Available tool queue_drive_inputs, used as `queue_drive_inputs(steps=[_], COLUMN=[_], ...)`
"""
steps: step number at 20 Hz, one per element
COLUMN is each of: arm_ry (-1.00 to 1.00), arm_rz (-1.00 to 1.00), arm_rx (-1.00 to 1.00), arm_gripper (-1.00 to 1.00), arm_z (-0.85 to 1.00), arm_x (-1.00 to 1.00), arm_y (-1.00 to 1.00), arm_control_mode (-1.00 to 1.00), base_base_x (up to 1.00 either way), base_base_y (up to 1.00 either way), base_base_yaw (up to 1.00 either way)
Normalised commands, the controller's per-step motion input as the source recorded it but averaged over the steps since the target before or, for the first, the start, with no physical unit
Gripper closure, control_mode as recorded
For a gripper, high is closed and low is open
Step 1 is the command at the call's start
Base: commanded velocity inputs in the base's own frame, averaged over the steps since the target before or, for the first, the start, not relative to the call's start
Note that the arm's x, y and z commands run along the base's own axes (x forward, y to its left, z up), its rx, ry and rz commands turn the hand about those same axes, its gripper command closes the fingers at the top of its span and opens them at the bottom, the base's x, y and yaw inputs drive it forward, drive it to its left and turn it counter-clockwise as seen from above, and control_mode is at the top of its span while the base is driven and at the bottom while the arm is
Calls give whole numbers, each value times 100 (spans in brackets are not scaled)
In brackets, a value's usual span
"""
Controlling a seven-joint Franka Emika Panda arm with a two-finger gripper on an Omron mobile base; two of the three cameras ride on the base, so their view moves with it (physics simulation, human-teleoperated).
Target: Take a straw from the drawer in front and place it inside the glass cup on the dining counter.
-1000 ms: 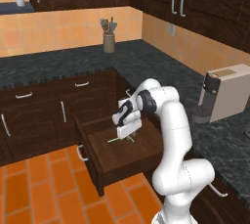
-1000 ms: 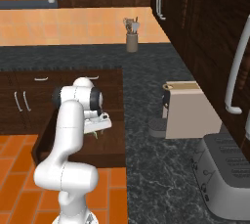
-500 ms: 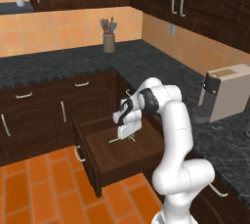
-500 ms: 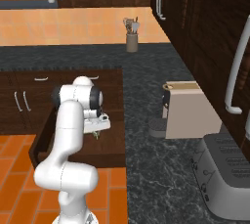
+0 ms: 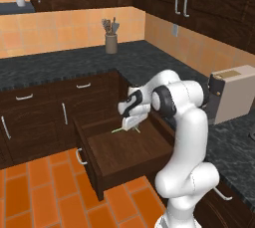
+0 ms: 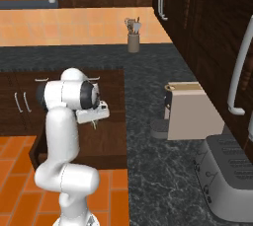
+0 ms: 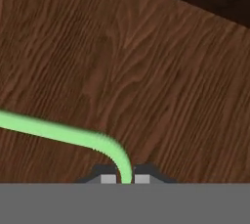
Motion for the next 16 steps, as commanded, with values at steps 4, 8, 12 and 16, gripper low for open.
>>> queue_drive_inputs(steps=[4, 8, 12, 16], arm_ry=[-11, -10, -6, 0], arm_rz=[-4, -9, -11, -12], arm_rx=[0, -5, -7, -6], arm_gripper=[100, 100, 100, 100], arm_z=[100, 100, 100, 98], arm_x=[-13, -47, -61, -59], arm_y=[2, 0, -3, -15], arm_control_mode=[-100, -100, -100, -100], base_base_x=[0, 0, 0, 0], base_base_y=[0, 0, 0, 0], base_base_yaw=[0, 0, 0, 0])
